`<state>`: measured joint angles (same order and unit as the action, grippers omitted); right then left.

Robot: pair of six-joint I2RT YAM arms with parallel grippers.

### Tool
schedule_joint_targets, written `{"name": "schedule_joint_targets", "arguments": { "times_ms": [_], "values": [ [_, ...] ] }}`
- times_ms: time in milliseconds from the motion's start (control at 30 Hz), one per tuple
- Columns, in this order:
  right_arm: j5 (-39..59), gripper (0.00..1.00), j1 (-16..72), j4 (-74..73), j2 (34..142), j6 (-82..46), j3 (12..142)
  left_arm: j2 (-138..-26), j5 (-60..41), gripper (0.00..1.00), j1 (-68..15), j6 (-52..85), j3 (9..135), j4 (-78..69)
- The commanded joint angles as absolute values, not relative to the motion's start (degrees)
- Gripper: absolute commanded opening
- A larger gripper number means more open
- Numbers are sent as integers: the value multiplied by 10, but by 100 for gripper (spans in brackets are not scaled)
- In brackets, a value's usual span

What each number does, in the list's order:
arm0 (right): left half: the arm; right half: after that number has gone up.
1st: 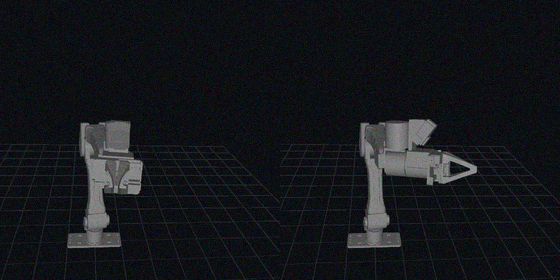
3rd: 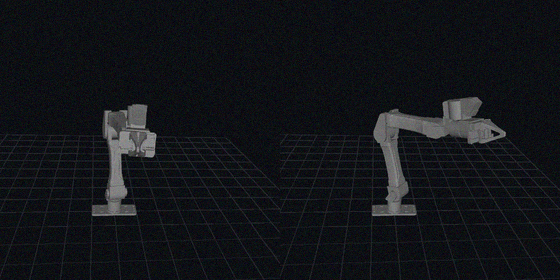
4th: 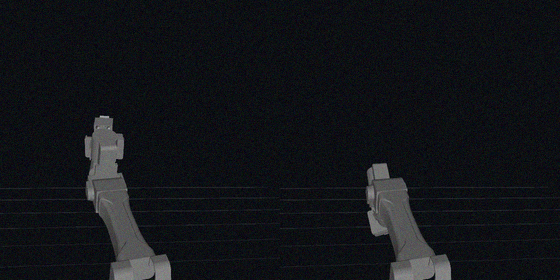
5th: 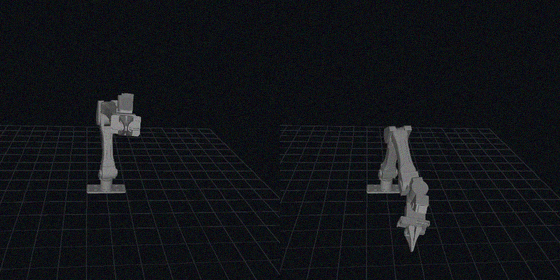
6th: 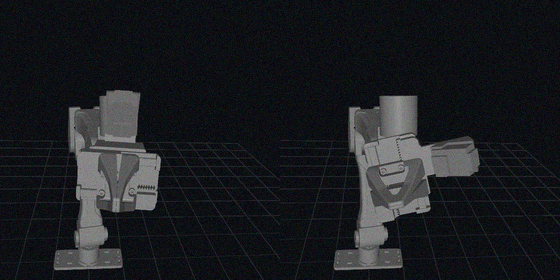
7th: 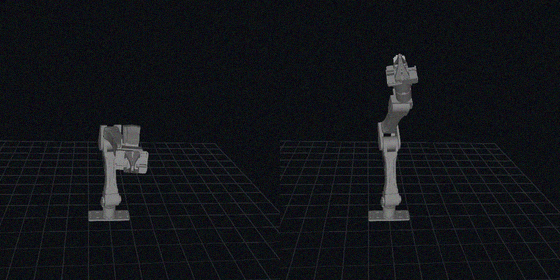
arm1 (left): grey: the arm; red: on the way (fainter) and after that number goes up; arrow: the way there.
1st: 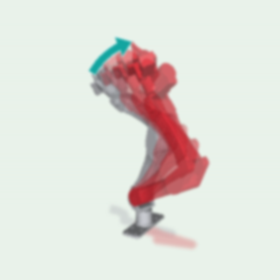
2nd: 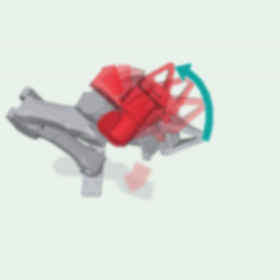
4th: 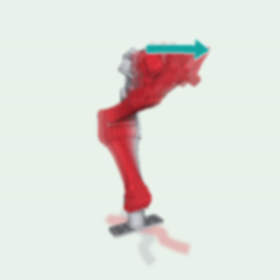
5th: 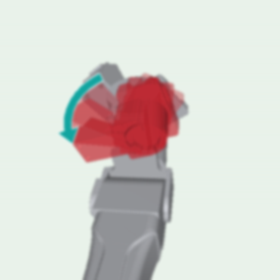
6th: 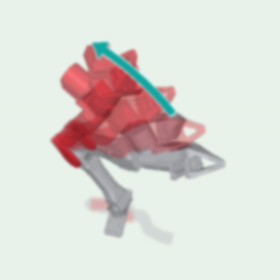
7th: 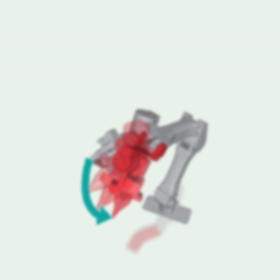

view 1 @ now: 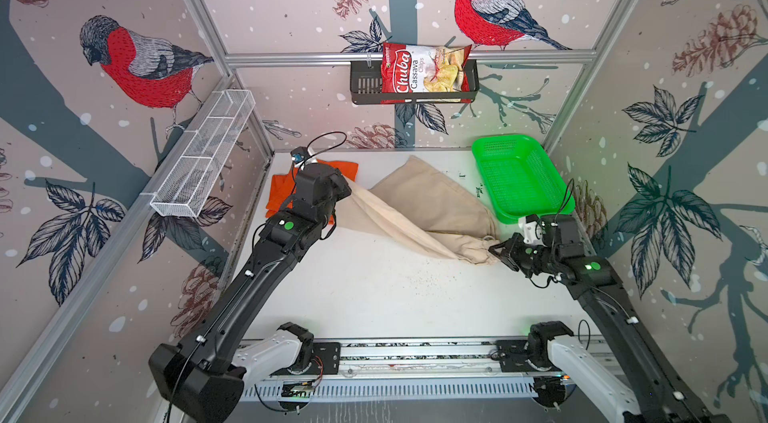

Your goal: Fold and stack the shorts

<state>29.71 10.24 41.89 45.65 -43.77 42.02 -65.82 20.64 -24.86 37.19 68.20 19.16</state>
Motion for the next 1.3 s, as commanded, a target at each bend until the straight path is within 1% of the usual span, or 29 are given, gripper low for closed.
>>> {"name": "schedule_joint_targets", "arguments": {
  "times_ms": [0, 200, 367, 600, 800, 1033, 1267],
  "values": [
    [323, 0, 90, 411, 467, -402, 423, -692, 220, 0, -249, 332, 708, 114],
    [322, 0, 56, 412, 495, -375, 432, -781, 182, 0, -249, 308, 754, 71],
    [320, 0, 31, 410, 516, -357, 434, -847, 182, 0, -249, 287, 796, 52],
    [329, 0, 16, 396, 561, -341, 434, -936, 198, 0, -248, 258, 860, 27],
    [327, 0, 11, 391, 603, -330, 441, -1016, 183, 0, -248, 241, 915, 1],
    [325, 0, 7, 365, 636, -330, 444, -1113, 173, 0, -247, 246, 1002, 33],
    [310, 1, 5, 345, 681, -325, 459, -1170, 173, 0, -247, 256, 1022, 2]
  ]
}}
